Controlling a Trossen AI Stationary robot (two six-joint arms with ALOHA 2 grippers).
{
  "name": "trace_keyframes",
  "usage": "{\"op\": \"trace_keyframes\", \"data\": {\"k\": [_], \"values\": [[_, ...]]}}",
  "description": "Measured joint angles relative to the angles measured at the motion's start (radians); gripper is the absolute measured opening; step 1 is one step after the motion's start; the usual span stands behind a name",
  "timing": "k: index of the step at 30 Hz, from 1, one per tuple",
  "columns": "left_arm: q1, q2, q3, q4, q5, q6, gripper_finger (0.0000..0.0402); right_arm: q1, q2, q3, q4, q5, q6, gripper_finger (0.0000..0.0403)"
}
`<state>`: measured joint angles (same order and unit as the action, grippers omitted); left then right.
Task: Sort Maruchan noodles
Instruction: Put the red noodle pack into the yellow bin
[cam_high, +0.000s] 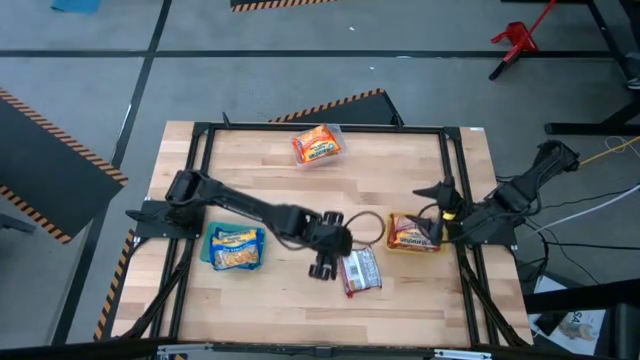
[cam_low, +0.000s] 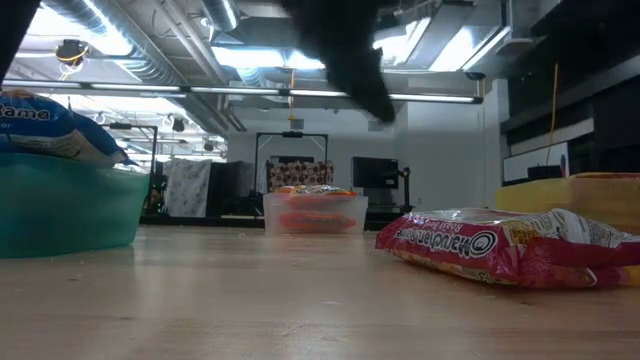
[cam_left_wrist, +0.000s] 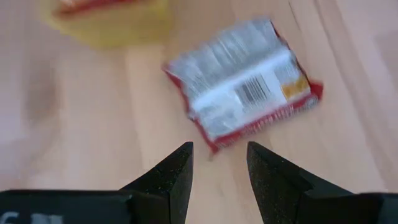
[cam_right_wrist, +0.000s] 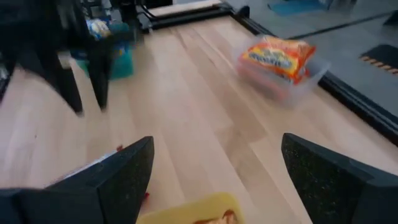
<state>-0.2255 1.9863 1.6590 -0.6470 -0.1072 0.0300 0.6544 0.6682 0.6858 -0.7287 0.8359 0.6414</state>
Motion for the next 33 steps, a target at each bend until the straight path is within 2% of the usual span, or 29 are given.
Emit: {"op": "trace_keyframes", "data": {"k": [5, 9, 13, 22, 33], "values": [[-0.024, 0.001, -0.206, 0.299, -0.027, 0.122, 0.0144, 0.0, 0.0, 0.017, -0.003, 0.0, -0.029, 0.034], [-0.02, 0.001, -0.289, 0.358, 0.024, 0.212, 0.0152, 0.0, 0.0, 0.017, -0.008, -0.001, -0.021, 0.034], [0.009, 0.001, -0.311, 0.361, 0.075, 0.172, 0.0174, 0.0, 0.0, 0.017, -0.008, 0.0, -0.021, 0.034], [0.037, -0.001, -0.31, 0.433, 0.099, 0.162, 0.0236, 0.0, 0.0, 0.017, -0.007, 0.001, -0.02, 0.034], [0.029, 0.085, -0.301, 0.48, 0.065, 0.163, 0.0253, 0.0, 0.0, 0.018, -0.007, 0.001, -0.02, 0.034]]}}
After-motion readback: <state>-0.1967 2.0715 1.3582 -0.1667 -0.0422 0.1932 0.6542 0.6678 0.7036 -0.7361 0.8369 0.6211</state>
